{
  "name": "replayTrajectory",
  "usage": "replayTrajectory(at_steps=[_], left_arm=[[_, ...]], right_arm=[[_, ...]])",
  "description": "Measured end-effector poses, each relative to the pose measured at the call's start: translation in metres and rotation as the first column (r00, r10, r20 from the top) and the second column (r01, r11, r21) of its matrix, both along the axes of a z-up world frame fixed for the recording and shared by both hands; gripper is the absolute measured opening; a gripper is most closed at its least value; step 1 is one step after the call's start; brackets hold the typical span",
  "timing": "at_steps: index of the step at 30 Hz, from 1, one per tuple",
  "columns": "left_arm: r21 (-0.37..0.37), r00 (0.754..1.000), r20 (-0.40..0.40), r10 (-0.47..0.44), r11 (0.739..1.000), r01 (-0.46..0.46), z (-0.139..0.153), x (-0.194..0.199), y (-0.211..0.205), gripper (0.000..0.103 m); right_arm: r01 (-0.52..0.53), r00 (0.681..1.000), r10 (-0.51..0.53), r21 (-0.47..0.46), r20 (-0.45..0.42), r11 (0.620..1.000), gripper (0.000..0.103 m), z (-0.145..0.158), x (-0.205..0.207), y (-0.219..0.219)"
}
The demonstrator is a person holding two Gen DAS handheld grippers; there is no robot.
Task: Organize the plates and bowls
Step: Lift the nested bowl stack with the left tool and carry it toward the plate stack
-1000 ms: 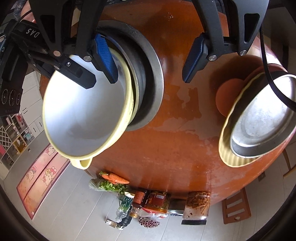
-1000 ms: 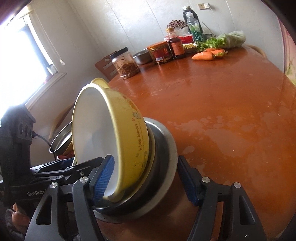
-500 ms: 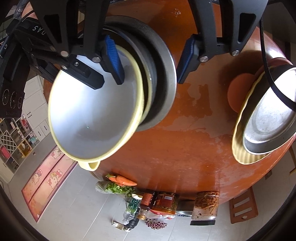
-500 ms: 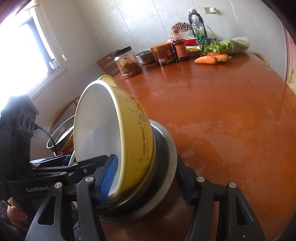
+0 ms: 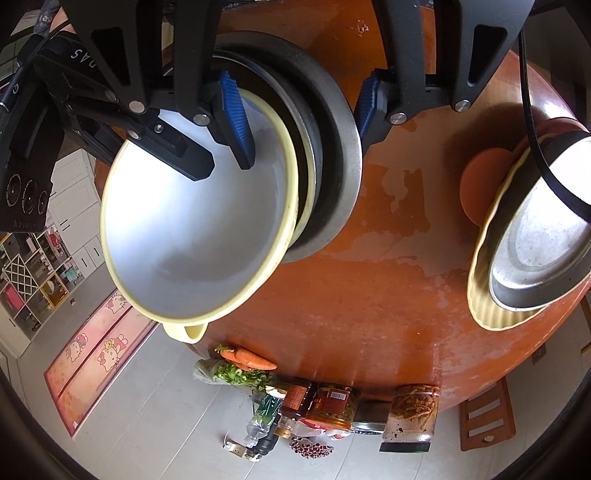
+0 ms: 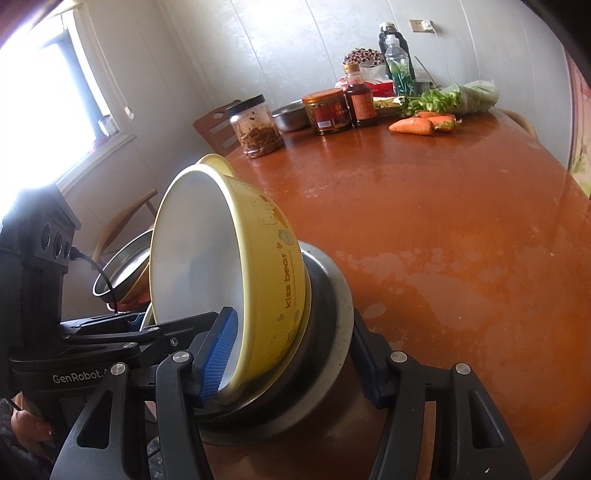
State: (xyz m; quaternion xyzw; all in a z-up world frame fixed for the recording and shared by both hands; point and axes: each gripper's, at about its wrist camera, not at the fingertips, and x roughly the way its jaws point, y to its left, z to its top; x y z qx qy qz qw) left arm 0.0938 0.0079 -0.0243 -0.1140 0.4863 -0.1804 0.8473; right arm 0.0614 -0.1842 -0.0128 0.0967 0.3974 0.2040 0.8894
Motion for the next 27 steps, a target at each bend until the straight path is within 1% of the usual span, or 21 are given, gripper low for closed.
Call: replayTrajectory(at_steps=[6, 12, 19, 27], left_arm=[[0.004, 1.0, 0.005, 0.01, 1.0, -0.01, 0.008, 0.002, 0.003, 0.05], [-0.004, 1.0, 0.018, 0.024, 1.0, -0.024, 0.023, 0.004, 0.011, 0.05], [-0.015, 0.998, 0.051, 0.047, 0.999, -0.046, 0.044, 0.009, 0.032, 0.05], [-0.007, 0.992, 0.092, 0.084, 0.996, -0.084, 0.067, 0.012, 0.066, 0.05]], right_arm=[[-0.008, 1.0, 0.008, 0.006, -0.001, 1.0, 0.062, 0.006, 0.004, 0.002], [-0.02, 1.0, 0.02, -0.001, 0.013, 1.0, 0.062, 0.018, 0.009, 0.009], [-0.043, 0.998, 0.043, -0.013, 0.046, 0.999, 0.062, 0.041, 0.019, 0.028], [-0.083, 0.994, 0.083, -0.014, 0.075, 0.996, 0.062, 0.063, 0.032, 0.062]])
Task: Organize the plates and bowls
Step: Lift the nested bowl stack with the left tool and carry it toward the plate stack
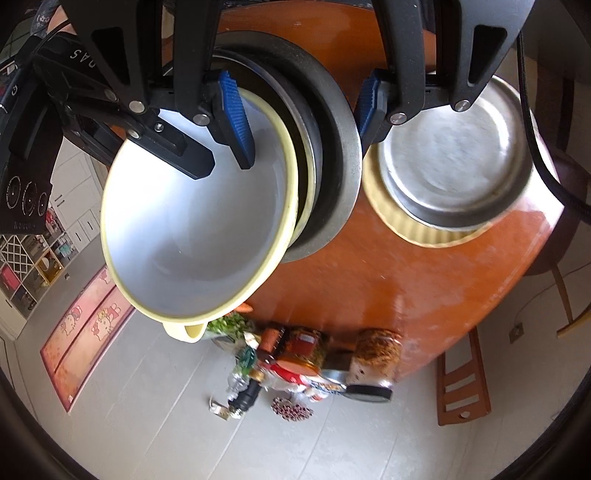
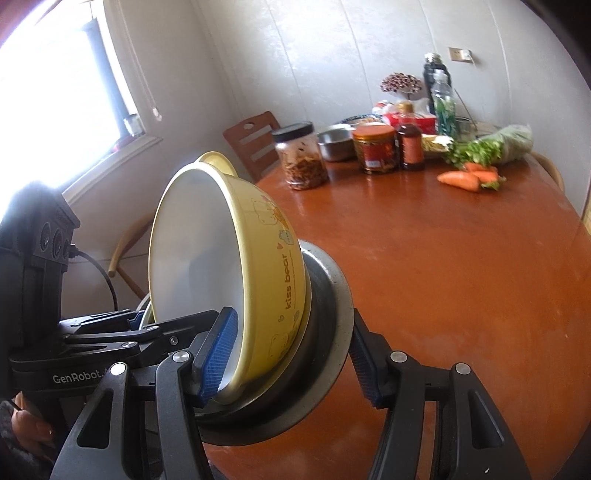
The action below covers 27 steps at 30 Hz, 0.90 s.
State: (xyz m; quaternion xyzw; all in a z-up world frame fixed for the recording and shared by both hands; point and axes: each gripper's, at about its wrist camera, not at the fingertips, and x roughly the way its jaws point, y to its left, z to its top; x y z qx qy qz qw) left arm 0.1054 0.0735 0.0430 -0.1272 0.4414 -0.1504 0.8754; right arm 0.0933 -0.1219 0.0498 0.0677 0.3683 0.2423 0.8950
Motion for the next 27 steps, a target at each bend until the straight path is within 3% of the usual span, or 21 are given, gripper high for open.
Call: replayTrajectory(at_steps=[19, 27], left_arm=[[0.02, 0.989, 0.035, 0.146, 0.989, -0.147, 0.024, 0.001, 0.089, 0.05], [0.017, 0.979, 0.019, 0.202, 0.979, -0.203, 0.016, -0.002, 0.119, 0.05]], right_arm=[[-0.156, 0.987, 0.156, 0.005, 0.035, 0.988, 0.062, 0.024, 0.025, 0.096], [-0.213, 0.977, 0.213, -0.007, 0.026, 0.977, 0.062, 0.02, 0.027, 0.129]])
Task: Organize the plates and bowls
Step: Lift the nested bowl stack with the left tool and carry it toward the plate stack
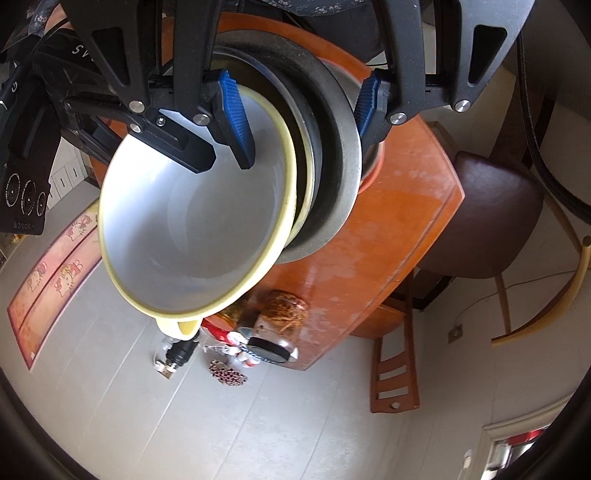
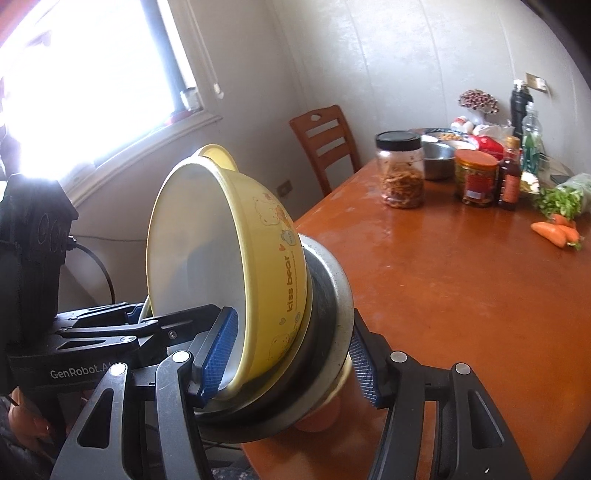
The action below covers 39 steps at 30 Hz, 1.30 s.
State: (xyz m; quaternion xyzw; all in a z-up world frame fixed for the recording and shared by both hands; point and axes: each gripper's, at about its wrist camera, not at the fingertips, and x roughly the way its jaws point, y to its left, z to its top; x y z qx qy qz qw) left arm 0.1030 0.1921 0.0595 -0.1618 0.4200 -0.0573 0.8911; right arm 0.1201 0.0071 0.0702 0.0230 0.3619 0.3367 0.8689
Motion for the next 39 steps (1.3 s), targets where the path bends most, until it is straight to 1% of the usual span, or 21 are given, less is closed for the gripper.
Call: replayTrajectory(at_steps=[6, 14, 26, 39], left_arm=[[-0.003, 1.0, -0.024, 0.015, 1.0, -0.015, -0.011, 0.0, 0.01, 0.05], [-0.012, 0.998, -0.055, 0.01, 1.0, -0.01, -0.024, 0.005, 0.013, 0.05], [-0.005, 0.996, -0.086, 0.001, 1.0, -0.002, -0.037, 0.016, 0.008, 0.05], [0.002, 0.995, -0.102, -0.008, 1.0, 0.008, -0.045, 0.021, 0.004, 0.05]], right_arm=[[-0.02, 0.999, 0.02, -0.011, -0.026, 1.0, 0.062, -0.012, 0.001, 0.017], [-0.019, 0.998, 0.018, -0.025, -0.054, 1.0, 0.062, -0.027, 0.008, 0.024], [-0.014, 0.996, 0.011, -0.035, -0.092, 0.999, 0.062, -0.042, 0.018, 0.02], [-0.008, 0.994, 0.004, -0.034, -0.11, 0.999, 0.062, -0.048, 0.02, 0.016]])
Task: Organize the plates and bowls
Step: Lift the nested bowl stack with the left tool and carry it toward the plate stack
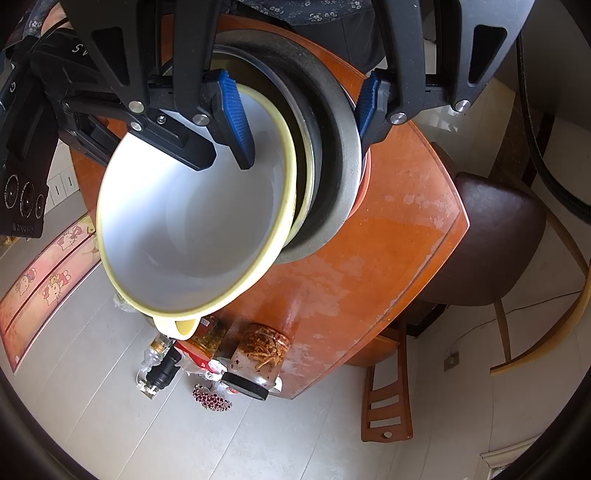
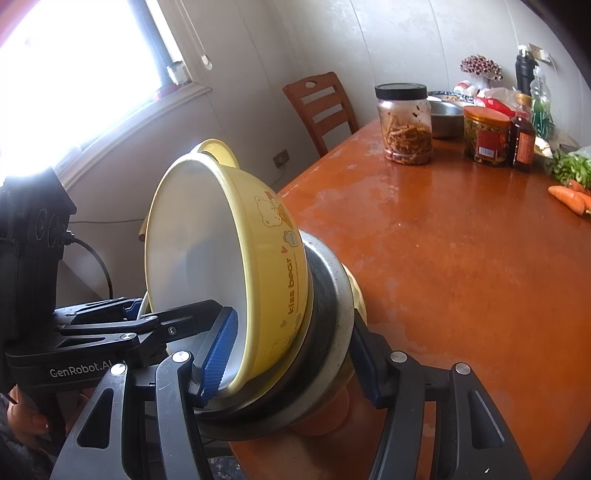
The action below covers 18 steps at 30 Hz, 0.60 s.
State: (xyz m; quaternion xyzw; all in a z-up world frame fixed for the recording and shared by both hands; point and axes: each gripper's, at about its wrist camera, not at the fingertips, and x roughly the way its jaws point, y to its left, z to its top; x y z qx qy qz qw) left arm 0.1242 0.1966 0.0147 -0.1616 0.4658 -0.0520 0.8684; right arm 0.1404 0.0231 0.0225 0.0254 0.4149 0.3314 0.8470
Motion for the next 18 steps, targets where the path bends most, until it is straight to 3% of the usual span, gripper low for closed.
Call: replayTrajectory(at_steps=[18], left_arm=[[0.0, 1.0, -0.021, 0.002, 1.0, -0.002, -0.0079, 0.0068, 0.0005, 0.05]], right_arm=[[-0.002, 1.0, 0.002, -0.002, -0.022, 1.0, 0.062, -0.01, 0.0072, 0.0016]])
